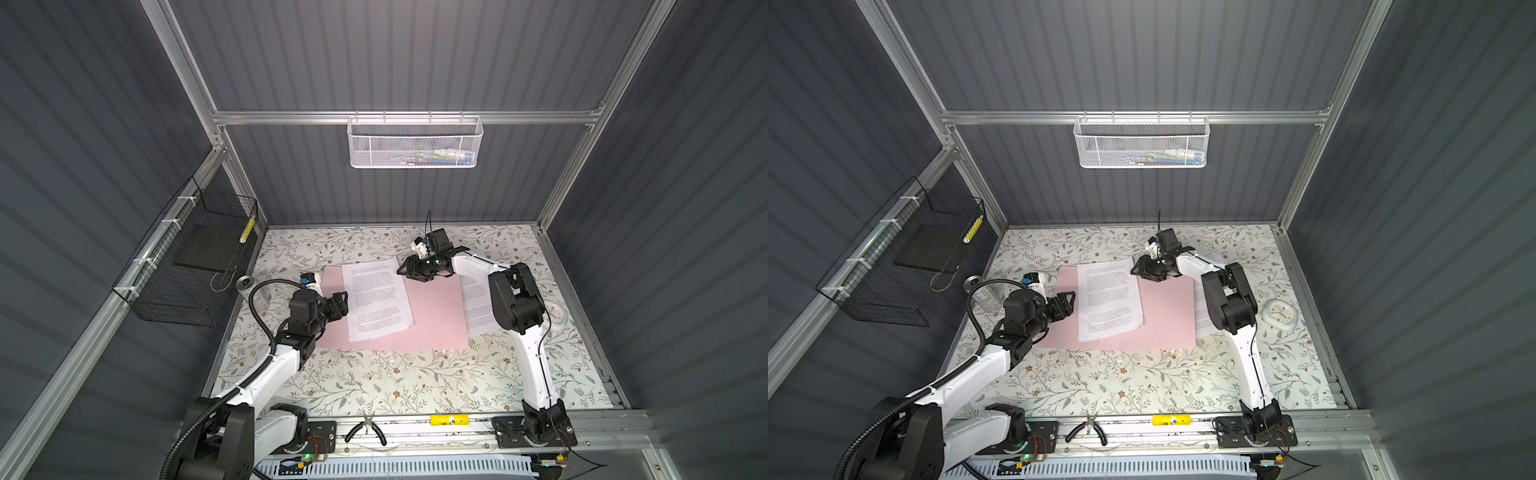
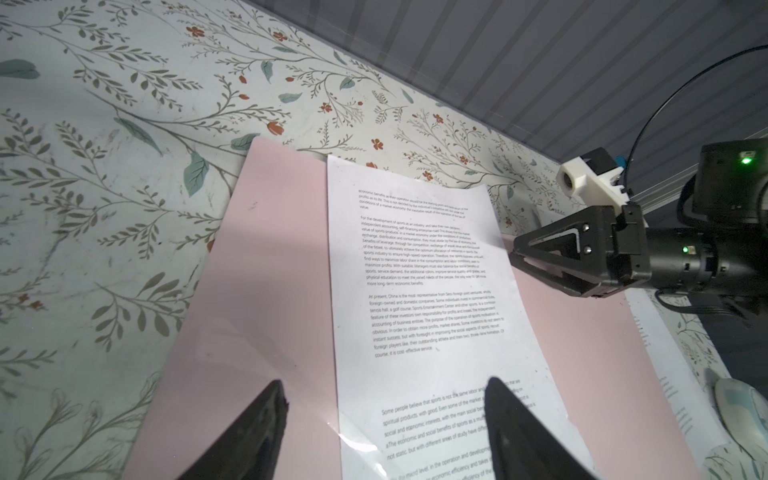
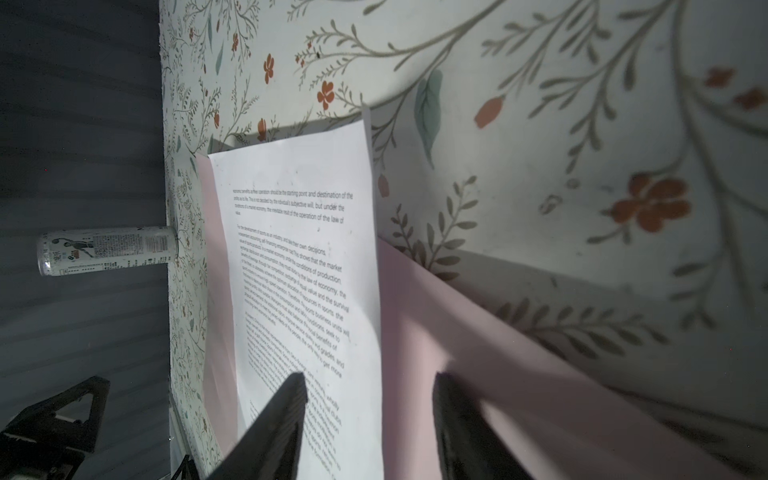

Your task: Put the files into the folder

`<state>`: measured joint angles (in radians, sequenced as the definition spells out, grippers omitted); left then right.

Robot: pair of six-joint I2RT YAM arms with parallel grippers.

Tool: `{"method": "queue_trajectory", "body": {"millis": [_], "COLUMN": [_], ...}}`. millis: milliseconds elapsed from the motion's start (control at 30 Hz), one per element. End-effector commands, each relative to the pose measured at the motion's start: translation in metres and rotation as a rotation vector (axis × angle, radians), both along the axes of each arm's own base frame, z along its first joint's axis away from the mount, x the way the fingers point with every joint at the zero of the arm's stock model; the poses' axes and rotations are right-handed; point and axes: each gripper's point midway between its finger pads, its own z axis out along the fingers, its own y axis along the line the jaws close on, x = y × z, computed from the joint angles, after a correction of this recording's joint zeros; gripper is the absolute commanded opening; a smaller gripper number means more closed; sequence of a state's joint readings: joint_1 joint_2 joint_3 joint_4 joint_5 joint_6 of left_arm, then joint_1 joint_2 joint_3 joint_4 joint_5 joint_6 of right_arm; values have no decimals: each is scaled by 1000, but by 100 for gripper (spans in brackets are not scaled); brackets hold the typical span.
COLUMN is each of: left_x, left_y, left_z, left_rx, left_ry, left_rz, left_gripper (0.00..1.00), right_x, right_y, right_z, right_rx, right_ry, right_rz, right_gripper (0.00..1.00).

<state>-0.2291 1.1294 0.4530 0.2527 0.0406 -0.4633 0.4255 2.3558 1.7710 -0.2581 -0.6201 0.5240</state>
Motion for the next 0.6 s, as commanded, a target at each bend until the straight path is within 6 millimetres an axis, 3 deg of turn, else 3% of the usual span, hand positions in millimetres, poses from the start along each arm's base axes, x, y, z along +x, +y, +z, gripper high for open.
{"method": "queue_trajectory", "body": {"millis": [0, 267, 567], "left_x": [-2, -6, -4], "left_y": [10, 17, 16], "left_z": [-4, -17, -11], "left_rx": [34, 60, 60], "left_ry": [-20, -13, -18], "left_rz": [34, 59, 54], "left_gripper": [76, 75, 75], "right_x": [0, -4, -3], "right_y": [8, 24, 35], "right_z": [-7, 0, 5], "right_rx": [16, 113, 182], "right_ry": [16, 16, 18], "right_rz": [15, 51, 64], "right_gripper": [52, 50, 39]}}
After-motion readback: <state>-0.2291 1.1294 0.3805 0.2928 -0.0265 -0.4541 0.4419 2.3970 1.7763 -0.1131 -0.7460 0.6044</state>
